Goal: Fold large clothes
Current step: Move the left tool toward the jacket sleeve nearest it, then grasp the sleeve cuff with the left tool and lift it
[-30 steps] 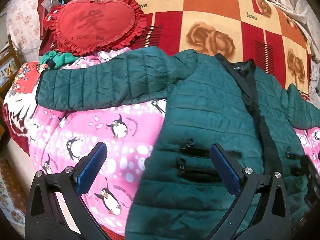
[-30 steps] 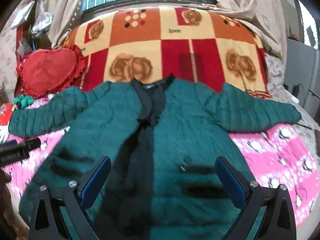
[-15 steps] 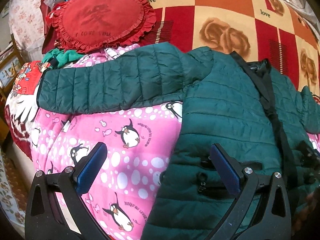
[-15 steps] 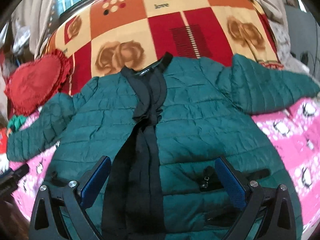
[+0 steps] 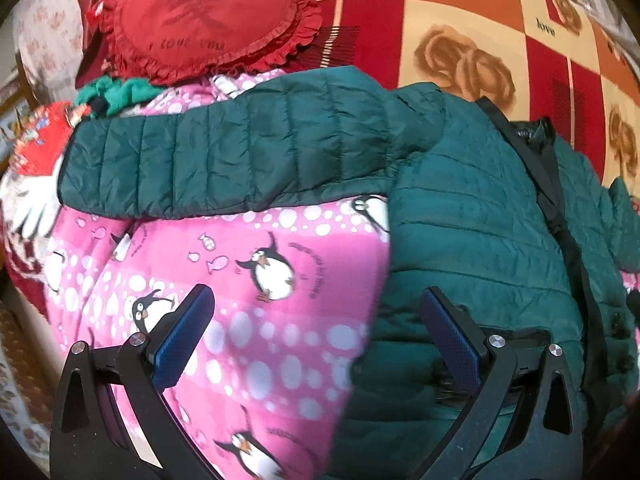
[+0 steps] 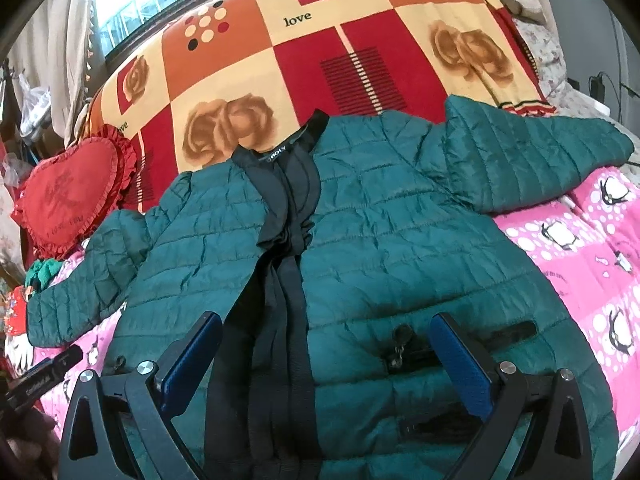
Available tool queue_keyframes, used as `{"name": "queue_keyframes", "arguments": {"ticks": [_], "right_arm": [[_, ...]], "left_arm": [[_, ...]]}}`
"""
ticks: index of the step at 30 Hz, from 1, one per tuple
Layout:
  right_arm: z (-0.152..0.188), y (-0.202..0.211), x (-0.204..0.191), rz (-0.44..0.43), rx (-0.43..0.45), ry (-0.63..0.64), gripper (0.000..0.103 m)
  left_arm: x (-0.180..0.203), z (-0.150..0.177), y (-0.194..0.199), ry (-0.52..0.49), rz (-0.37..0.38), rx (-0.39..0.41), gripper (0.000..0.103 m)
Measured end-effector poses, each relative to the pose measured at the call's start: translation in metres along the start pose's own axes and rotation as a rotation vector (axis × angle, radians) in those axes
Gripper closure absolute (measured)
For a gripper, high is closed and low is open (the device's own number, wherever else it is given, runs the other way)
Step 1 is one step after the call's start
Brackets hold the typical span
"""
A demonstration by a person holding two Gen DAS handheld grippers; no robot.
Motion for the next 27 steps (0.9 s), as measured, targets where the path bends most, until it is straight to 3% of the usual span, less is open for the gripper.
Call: {"name": "queue_keyframes", "arguments": {"ticks": [3, 6, 12, 15, 19, 20, 22, 23, 24, 25, 27], "right_arm": [[0.01, 0.018, -0.016, -0.005, -0.019, 0.127, 0.0], [0.017, 0.036, -0.032, 0.017, 0.002, 0.265, 0.0], [0.023, 0.04, -0.04, 0.065, 0.036, 0.337, 0.0], [0.022, 0.038, -0.037, 0.061, 0.029, 0.32, 0.0], [0.023, 0.037, -0.029, 0.05, 0.012, 0.274, 0.0], [0.023, 0.037, -0.028, 0.048, 0.012, 0.263, 0.0], [0.022, 0.039, -0.024, 0.045, 0.016, 0.243, 0.0], [0.022, 0.04, -0.023, 0.042, 0.02, 0.236, 0.0], [0.021, 0.041, -0.023, 0.041, 0.022, 0.229, 0.0], [0.021, 0.042, -0.022, 0.039, 0.024, 0.221, 0.0], [0.02, 0.043, -0.021, 0.041, 0.025, 0.214, 0.0]], "left_arm": [[-0.039, -0.007, -0.012, 0.048, 0.034, 0.031, 0.0], [-0.096, -0.015, -0.031, 0.118, 0.006, 0.052, 0.0], [-0.216, -0.039, -0.081, 0.415, 0.058, 0.014, 0.001], [-0.235, -0.051, -0.095, 0.469, 0.106, 0.011, 0.001], [-0.227, -0.078, -0.102, 0.438, 0.124, 0.037, 0.001], [-0.229, -0.083, -0.105, 0.445, 0.11, 0.042, 0.006], [-0.238, -0.089, -0.11, 0.47, 0.081, 0.052, 0.034], [-0.243, -0.088, -0.11, 0.481, 0.072, 0.045, 0.069], [-0.245, -0.087, -0.113, 0.499, 0.08, 0.027, 0.091], [-0.245, -0.087, -0.114, 0.522, 0.116, 0.022, 0.091], [-0.244, -0.087, -0.108, 0.52, 0.118, 0.043, 0.091]]}}
Point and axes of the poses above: each gripper's, at about its wrist camera, not at the fingertips, and y roughly against the way its jaws point, x to its right, z to its underside, the point moved 10 cm from there along -y, roughly the way its jaws point, and after that the axes turned 12 degrees about -z, right-handed, at the moved point
